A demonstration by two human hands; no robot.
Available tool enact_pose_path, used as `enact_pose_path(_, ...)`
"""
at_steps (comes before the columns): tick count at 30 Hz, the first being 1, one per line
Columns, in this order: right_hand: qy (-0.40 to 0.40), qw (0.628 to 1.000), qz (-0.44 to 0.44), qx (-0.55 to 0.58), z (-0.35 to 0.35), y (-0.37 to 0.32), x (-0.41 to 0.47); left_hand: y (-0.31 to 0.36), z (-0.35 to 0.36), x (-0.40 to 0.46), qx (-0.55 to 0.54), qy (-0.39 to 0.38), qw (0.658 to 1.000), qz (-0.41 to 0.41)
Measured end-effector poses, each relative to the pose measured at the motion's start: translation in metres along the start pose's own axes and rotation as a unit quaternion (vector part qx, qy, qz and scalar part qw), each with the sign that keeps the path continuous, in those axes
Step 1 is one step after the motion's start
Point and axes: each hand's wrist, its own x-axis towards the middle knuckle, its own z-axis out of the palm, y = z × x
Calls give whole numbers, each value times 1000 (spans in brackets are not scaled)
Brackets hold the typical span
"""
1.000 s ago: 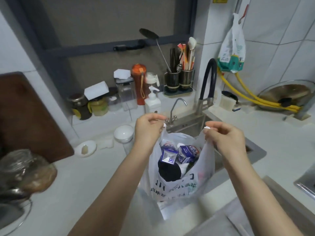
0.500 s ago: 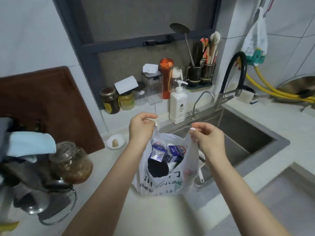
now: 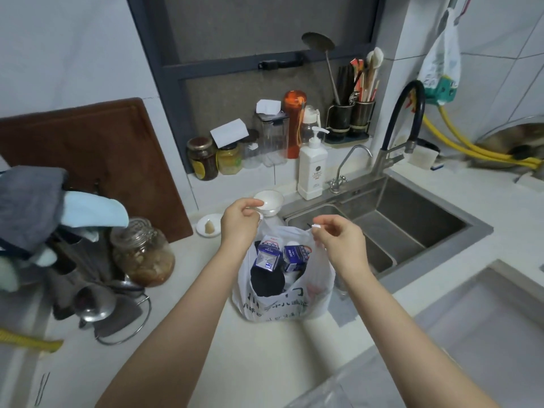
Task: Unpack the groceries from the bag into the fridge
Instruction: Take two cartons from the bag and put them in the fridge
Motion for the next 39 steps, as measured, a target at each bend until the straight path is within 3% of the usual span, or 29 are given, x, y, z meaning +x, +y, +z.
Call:
enact_pose_path(17,3,996,2,-92,4,8,-27,-30,-33,-15,91,-24,996,-6)
enact_pose_path(24,40,987,-19,-155,20,9,-19,-38,-48,8,141,-81,987,4)
enact_pose_path(30,86,960,-13,-267,30,18,-15,-50,-51,30,264,-140,950,93)
enact_pose_path(34,95,930,-4,-355,34,27,-13,-53,-51,42,362,-127,913,138)
enact_pose_path(39,96,923,-5,-373,44,43,-12,-60,-49,50,434,-134,868,201)
